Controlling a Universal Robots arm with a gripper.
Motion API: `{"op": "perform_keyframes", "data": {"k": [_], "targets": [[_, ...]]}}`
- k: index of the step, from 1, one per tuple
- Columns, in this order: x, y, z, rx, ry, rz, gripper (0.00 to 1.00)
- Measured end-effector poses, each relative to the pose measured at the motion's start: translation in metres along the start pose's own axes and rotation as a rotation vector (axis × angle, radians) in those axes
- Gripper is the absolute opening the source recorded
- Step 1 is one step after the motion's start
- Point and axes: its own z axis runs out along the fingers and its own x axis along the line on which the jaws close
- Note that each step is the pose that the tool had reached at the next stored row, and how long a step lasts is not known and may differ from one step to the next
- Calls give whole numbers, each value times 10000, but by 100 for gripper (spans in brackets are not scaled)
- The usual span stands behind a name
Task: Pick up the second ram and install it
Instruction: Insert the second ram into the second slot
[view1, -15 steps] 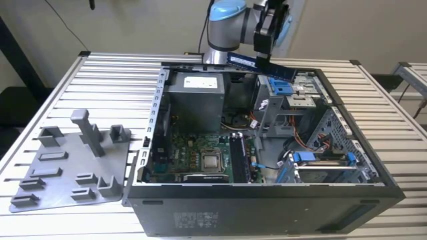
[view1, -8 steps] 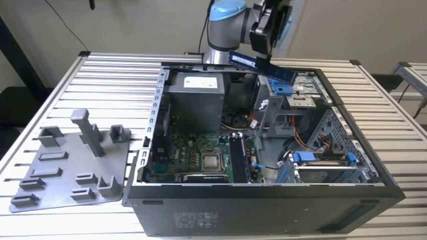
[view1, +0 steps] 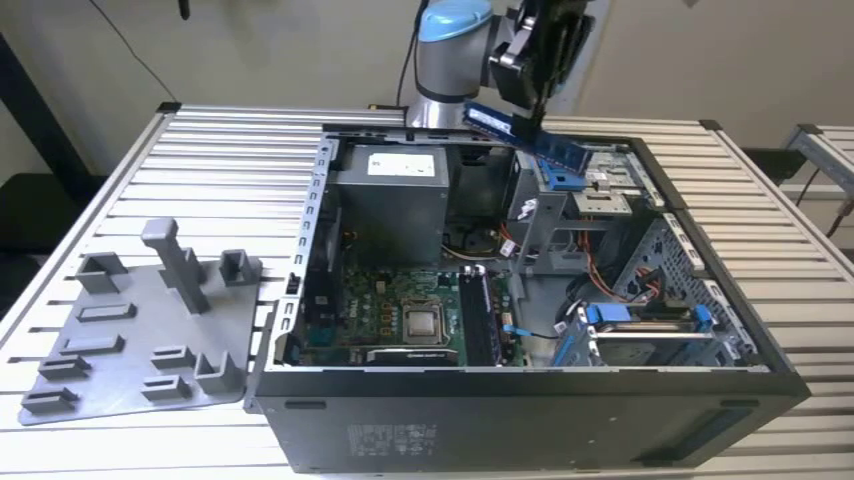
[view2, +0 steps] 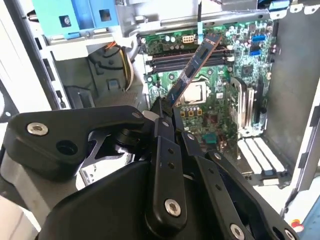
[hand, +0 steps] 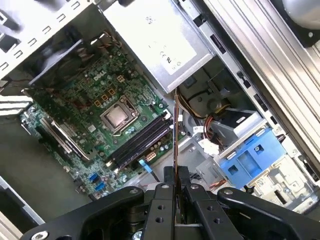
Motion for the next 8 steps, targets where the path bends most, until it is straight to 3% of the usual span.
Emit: {"op": "perform_keyframes", "data": {"k": [8], "targets": [[0, 0, 8, 57, 3, 1445, 14]]}}
